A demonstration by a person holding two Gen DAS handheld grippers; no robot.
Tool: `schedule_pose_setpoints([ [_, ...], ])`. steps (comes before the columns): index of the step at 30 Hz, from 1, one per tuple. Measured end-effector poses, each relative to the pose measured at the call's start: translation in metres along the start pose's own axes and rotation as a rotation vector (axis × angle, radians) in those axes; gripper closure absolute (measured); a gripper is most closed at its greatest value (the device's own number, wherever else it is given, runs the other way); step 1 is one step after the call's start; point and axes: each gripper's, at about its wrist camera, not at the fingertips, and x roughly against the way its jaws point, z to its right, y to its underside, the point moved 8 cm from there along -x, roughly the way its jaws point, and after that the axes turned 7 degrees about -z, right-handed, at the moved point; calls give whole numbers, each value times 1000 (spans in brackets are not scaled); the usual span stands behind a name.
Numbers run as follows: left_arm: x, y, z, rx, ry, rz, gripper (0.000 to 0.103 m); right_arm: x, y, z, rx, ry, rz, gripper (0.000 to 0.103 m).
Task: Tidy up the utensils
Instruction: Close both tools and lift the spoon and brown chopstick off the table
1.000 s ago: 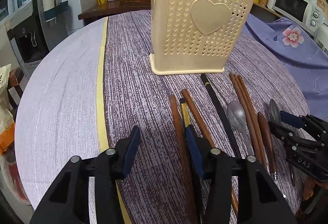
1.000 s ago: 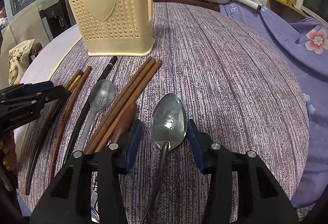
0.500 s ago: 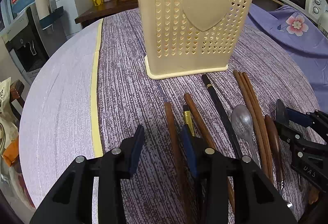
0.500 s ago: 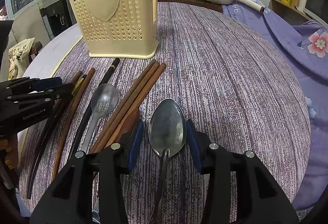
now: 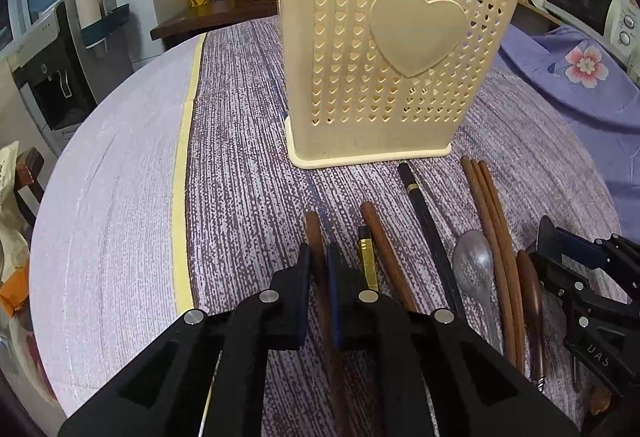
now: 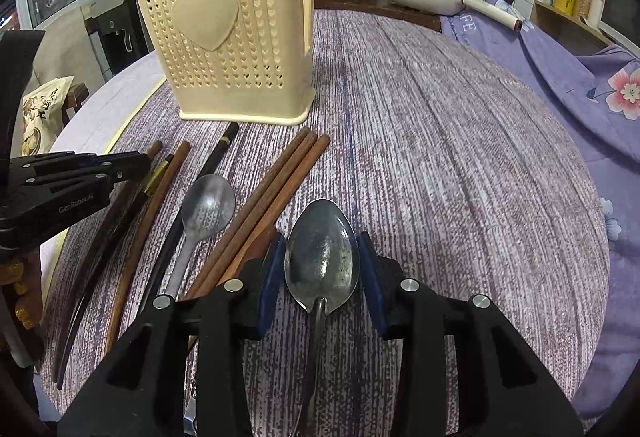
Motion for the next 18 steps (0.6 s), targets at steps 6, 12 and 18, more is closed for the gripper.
schedule_pose_setpoints([
  [6,24,-11,-1,20,41,75,95,21,-11,6,-15,-74,51,66],
  [12,67,-25,-3,24,64,171,95,53,-24,8,-23,-158,92,66],
  [18,116,-39,-4,17,87,268,95,92,-36,5,-1,-226,147,66],
])
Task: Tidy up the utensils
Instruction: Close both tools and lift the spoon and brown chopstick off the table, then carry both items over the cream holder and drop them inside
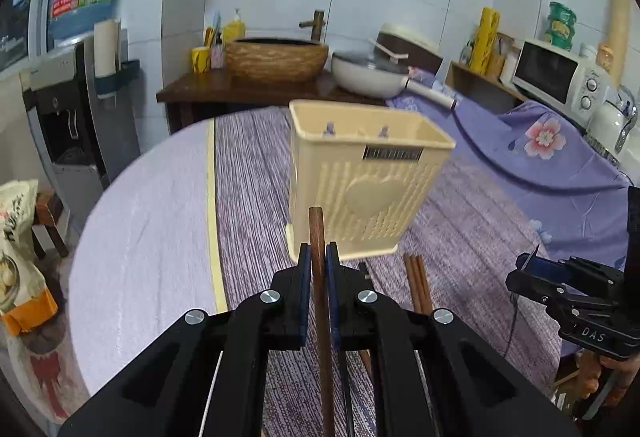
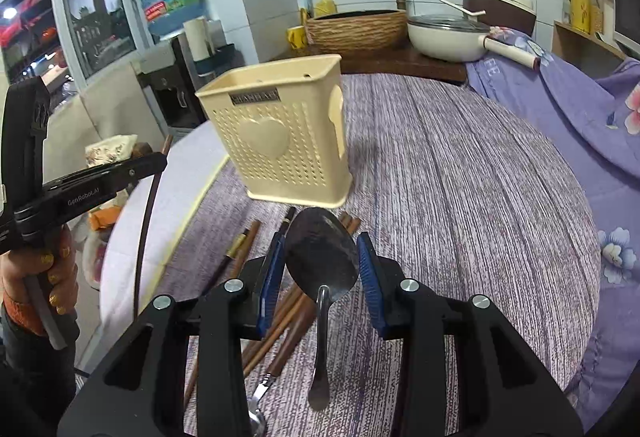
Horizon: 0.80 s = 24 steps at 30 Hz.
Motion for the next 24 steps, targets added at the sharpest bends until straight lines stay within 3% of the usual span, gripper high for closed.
schedule_pose_setpoints([
  [9,33,-23,1,-14,-27,88,95,20,-18,-12,50,-35,28,66],
  [24,57,-40,2,-29,-36,151,96,29,-32,-26,102,-42,62,66],
])
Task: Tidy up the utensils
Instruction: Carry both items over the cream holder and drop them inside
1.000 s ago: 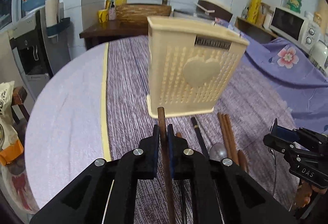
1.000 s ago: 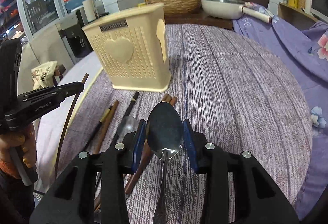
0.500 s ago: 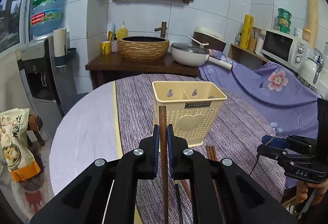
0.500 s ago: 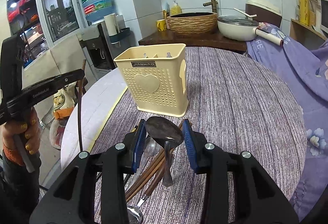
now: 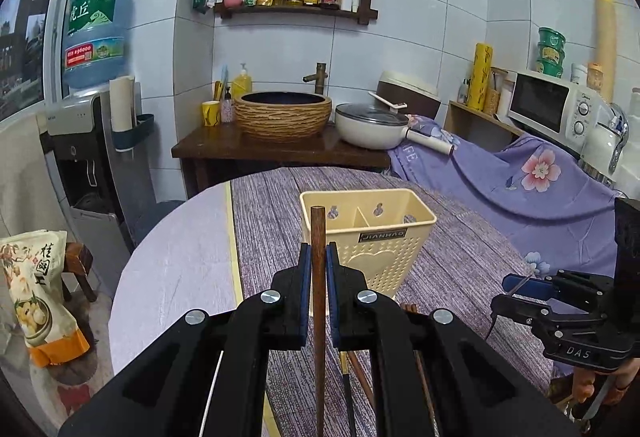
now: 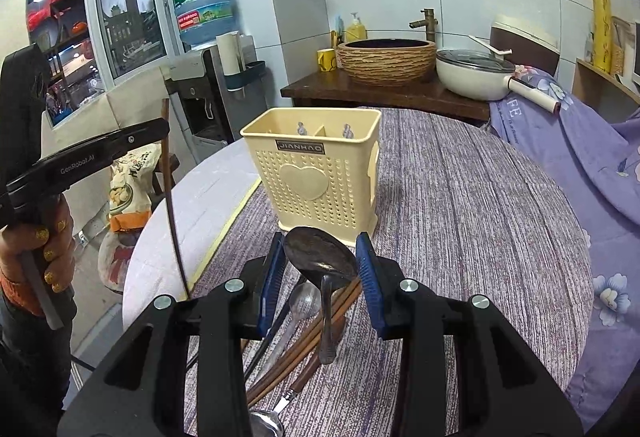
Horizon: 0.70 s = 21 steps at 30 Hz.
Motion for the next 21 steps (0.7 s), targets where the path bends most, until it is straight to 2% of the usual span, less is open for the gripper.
schedule_pose_setpoints([
  [6,14,-30,7,-19,23,43,96,9,-33,-6,18,-31,48,66],
  [14,52,-103,24,-47,68,140,96,34,-121,-10,12,-69,146,66],
  [17,59,-132,33,-58,71,163,96,37,-153,-10,13,-56,171,66],
  [21,58,-155,42,-61,72,174,96,33,-186,-8,4,-35,195,66],
])
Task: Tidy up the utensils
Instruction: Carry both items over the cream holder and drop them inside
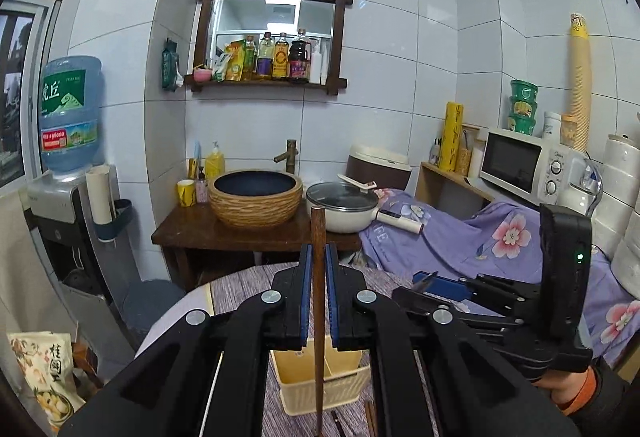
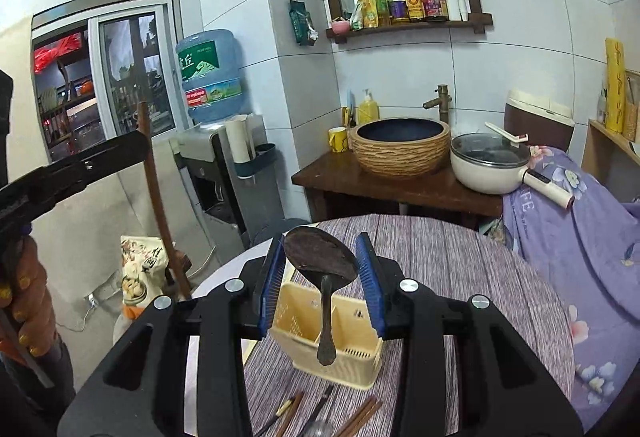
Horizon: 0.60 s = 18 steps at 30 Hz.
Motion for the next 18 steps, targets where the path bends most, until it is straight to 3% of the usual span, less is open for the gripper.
schedule_pose_setpoints([
  [7,-26,-11,-8,28,-21,-4,96,-32,-14,11,-17,25,-16,66],
  [9,-39,-9,-10,36,-30,-15,102,-43,-9,11,-16,30,-33,66],
  [18,-77,7,-32,99,-65,-50,102,-95,27,18,-7,71,-100,66],
])
